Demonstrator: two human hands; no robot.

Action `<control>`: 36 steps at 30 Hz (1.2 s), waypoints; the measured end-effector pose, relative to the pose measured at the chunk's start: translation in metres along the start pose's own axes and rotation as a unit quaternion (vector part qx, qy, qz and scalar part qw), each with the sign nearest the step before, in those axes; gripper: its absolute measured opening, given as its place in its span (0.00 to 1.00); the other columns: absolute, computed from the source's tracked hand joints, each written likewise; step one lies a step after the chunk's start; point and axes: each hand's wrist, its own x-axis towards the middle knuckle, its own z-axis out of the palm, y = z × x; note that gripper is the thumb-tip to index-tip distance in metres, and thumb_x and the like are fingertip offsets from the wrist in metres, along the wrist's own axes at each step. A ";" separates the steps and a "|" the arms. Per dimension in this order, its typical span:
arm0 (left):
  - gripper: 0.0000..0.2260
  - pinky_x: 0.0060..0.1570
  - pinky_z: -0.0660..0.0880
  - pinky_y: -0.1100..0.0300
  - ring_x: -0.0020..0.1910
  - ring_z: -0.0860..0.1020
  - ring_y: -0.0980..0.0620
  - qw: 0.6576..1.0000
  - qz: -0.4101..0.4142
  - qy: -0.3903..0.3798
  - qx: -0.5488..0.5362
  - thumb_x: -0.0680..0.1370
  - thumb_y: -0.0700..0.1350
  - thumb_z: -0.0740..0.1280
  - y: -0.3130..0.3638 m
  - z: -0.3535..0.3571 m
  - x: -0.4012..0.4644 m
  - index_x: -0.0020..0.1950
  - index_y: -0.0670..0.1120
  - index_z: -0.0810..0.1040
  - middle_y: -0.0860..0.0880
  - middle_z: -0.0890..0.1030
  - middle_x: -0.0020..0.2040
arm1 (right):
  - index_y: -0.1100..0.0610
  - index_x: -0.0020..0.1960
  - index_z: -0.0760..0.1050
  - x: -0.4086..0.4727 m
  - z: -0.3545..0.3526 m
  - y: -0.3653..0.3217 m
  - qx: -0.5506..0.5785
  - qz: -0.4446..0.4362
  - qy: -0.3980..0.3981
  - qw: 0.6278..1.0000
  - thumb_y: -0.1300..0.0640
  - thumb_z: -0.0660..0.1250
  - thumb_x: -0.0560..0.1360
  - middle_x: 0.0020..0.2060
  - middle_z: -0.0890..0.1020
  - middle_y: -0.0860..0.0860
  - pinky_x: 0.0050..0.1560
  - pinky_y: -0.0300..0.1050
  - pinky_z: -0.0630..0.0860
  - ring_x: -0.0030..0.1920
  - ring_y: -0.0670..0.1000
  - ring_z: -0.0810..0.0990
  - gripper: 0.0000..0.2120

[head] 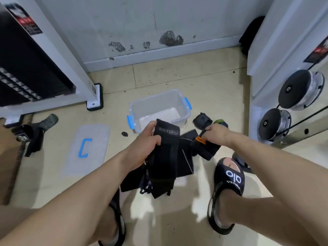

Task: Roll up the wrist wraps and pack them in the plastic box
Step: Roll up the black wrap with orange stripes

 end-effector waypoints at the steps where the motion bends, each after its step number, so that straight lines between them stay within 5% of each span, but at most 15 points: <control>1: 0.26 0.50 0.71 0.47 0.47 0.78 0.44 1.000 0.001 0.000 0.000 0.70 0.34 0.58 0.004 -0.001 -0.008 0.56 0.61 0.78 0.44 0.81 0.50 | 0.54 0.37 0.75 -0.011 -0.008 -0.009 0.020 -0.007 0.010 1.000 0.59 0.66 0.76 0.35 0.76 0.50 0.38 0.44 0.69 0.43 0.54 0.76 0.09; 7: 0.19 0.35 0.67 0.58 0.39 0.73 0.47 0.998 0.002 0.052 0.043 0.73 0.32 0.56 0.028 -0.013 -0.045 0.57 0.49 0.75 0.47 0.77 0.41 | 0.55 0.37 0.75 -0.077 -0.049 -0.058 0.096 -0.066 0.079 0.990 0.59 0.68 0.71 0.33 0.77 0.53 0.35 0.44 0.72 0.36 0.56 0.76 0.05; 14: 0.13 0.35 0.66 0.57 0.38 0.70 0.46 0.995 -0.016 0.063 0.072 0.70 0.29 0.56 0.053 -0.022 -0.070 0.45 0.46 0.71 0.46 0.74 0.40 | 0.53 0.44 0.79 -0.124 -0.056 -0.095 0.217 -0.104 0.035 0.970 0.59 0.71 0.67 0.41 0.79 0.56 0.42 0.53 0.71 0.39 0.56 0.76 0.06; 18: 0.14 0.33 0.65 0.58 0.38 0.69 0.46 0.995 -0.017 0.066 0.072 0.70 0.29 0.56 0.060 -0.023 -0.078 0.48 0.46 0.72 0.45 0.73 0.40 | 0.48 0.44 0.78 -0.131 -0.041 -0.095 0.159 -0.118 -0.035 0.979 0.55 0.70 0.62 0.44 0.81 0.54 0.47 0.53 0.71 0.43 0.56 0.79 0.11; 23: 0.17 0.33 0.65 0.58 0.37 0.70 0.46 0.998 -0.033 0.040 0.045 0.69 0.28 0.54 0.056 -0.027 -0.088 0.49 0.45 0.72 0.45 0.73 0.39 | 0.59 0.47 0.76 -0.132 -0.029 -0.102 0.109 -0.142 0.020 0.984 0.61 0.67 0.73 0.40 0.79 0.53 0.43 0.46 0.72 0.40 0.54 0.77 0.04; 25: 0.17 0.33 0.65 0.58 0.36 0.70 0.47 0.998 -0.035 0.031 0.030 0.68 0.27 0.53 0.056 -0.029 -0.088 0.47 0.45 0.72 0.45 0.73 0.38 | 0.60 0.56 0.75 -0.129 -0.025 -0.106 0.099 -0.131 0.037 0.986 0.60 0.66 0.73 0.45 0.80 0.54 0.42 0.45 0.72 0.44 0.55 0.77 0.12; 28: 0.17 0.32 0.64 0.59 0.34 0.69 0.47 0.999 -0.032 0.024 0.030 0.67 0.26 0.52 0.061 -0.030 -0.085 0.43 0.45 0.71 0.46 0.72 0.36 | 0.50 0.73 0.66 -0.125 -0.026 -0.103 0.015 -0.125 0.024 0.992 0.60 0.63 0.77 0.53 0.76 0.53 0.39 0.43 0.70 0.50 0.54 0.77 0.25; 30: 0.18 0.31 0.65 0.60 0.34 0.70 0.48 0.998 -0.034 0.022 0.048 0.67 0.25 0.51 0.064 -0.034 -0.082 0.43 0.45 0.72 0.47 0.73 0.35 | 0.45 0.70 0.70 -0.122 -0.027 -0.099 -0.037 -0.123 0.004 0.992 0.61 0.60 0.77 0.52 0.78 0.52 0.45 0.46 0.75 0.51 0.54 0.78 0.23; 33: 0.21 0.31 0.67 0.61 0.35 0.73 0.48 0.998 -0.034 -0.005 0.060 0.65 0.25 0.50 0.069 -0.040 -0.079 0.46 0.43 0.74 0.46 0.76 0.37 | 0.59 0.59 0.80 -0.110 -0.019 -0.092 -0.080 -0.107 -0.014 0.991 0.62 0.61 0.76 0.56 0.82 0.60 0.58 0.53 0.79 0.49 0.51 0.76 0.14; 36: 0.22 0.32 0.67 0.61 0.34 0.73 0.50 0.997 -0.028 -0.025 0.062 0.64 0.24 0.49 0.074 -0.043 -0.075 0.46 0.42 0.75 0.45 0.75 0.38 | 0.54 0.69 0.75 -0.101 0.000 -0.088 -0.101 -0.100 -0.084 0.986 0.61 0.69 0.74 0.62 0.79 0.53 0.57 0.46 0.77 0.55 0.51 0.76 0.24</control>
